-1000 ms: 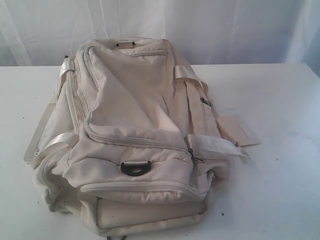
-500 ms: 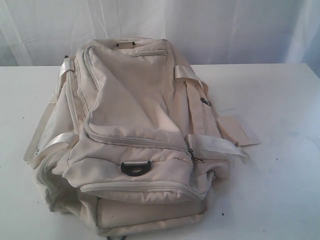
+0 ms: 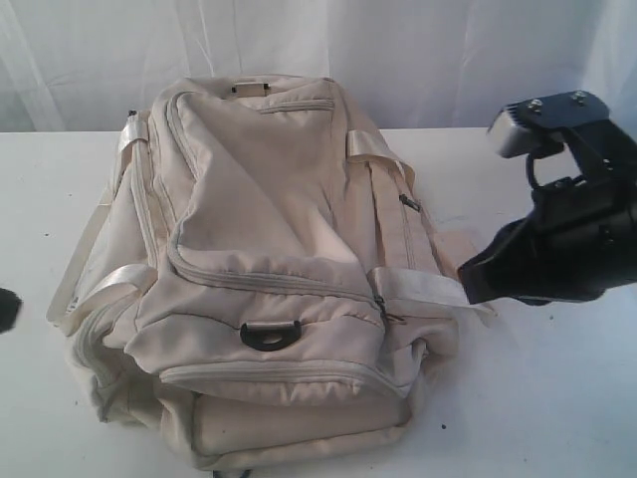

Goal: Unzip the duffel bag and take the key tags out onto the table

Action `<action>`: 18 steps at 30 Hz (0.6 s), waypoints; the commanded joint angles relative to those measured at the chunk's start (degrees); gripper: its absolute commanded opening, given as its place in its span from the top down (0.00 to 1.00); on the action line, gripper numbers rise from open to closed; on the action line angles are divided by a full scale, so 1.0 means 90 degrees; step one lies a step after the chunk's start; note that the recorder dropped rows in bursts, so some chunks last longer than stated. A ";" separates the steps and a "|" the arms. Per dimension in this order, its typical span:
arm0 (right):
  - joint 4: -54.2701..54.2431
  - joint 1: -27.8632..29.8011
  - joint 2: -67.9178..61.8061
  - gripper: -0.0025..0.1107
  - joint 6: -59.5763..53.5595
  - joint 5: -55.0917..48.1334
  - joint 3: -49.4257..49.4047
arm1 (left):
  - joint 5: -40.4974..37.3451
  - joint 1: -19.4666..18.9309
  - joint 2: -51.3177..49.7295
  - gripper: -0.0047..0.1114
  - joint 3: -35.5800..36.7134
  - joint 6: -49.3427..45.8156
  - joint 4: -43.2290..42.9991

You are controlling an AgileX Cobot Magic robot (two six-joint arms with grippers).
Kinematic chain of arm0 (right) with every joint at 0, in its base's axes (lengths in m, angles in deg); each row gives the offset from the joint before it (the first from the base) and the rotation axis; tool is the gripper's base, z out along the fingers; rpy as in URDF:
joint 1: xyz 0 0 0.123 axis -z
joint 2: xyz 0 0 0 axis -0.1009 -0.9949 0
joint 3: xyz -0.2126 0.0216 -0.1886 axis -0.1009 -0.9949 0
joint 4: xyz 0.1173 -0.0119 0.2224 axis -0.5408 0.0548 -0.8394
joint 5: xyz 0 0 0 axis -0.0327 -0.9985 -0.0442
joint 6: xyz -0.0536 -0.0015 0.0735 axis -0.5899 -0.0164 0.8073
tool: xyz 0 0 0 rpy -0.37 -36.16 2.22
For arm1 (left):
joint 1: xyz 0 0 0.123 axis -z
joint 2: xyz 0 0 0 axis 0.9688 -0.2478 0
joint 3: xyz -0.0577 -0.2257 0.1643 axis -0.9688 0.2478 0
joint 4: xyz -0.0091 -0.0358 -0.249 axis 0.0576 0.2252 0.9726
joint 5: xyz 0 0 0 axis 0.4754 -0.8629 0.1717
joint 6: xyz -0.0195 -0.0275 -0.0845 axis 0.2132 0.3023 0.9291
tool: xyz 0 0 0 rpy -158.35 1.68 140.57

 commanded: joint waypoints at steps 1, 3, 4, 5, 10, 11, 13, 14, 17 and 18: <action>-0.0051 -0.0169 -0.0626 0.98 -0.0322 0.0197 0.0241 | -0.0437 0.0105 -0.0734 0.96 0.0005 -0.2178 0.1832; -0.0051 -0.0226 -0.0865 0.98 -0.0608 0.0214 0.0255 | -0.0473 0.0105 -0.1018 0.96 0.0005 -0.2708 0.2259; -0.0051 -0.0239 -0.0975 0.97 -0.0864 0.0214 0.0255 | -0.0473 0.0105 -0.1125 0.96 0.0005 -0.2857 0.2365; -0.0073 -0.0239 -0.1073 0.95 -0.1034 0.0201 0.0255 | -0.0473 0.0105 -0.1250 0.96 0.0005 -0.3034 0.2466; -0.0077 -0.0239 -0.1369 0.80 -0.1720 0.0389 0.0309 | -0.0564 0.0105 -0.1613 0.96 0.0005 -0.3187 0.2512; -0.0077 -0.0239 -0.1394 0.77 -0.1926 0.0461 0.0368 | -0.0541 0.0105 -0.1623 0.96 0.0005 -0.3208 0.2512; -0.0057 -0.0239 -0.1409 0.72 -0.2439 0.0620 0.0475 | -0.0541 0.0105 -0.1634 0.96 0.0005 -0.3208 0.2512; -0.0057 -0.0239 -0.1409 0.70 -0.2692 0.0717 0.0505 | -0.0598 0.0105 -0.1628 0.96 0.0005 -0.3208 0.2512; -0.0057 -0.0239 -0.1424 0.62 -0.3332 0.0894 0.0524 | -0.0688 0.0105 -0.1628 0.96 0.0005 -0.3223 0.2651; -0.0057 -0.0239 -0.1438 0.60 -0.3465 0.0905 0.0524 | -0.0688 0.0105 -0.1628 0.96 0.0005 -0.3237 0.2664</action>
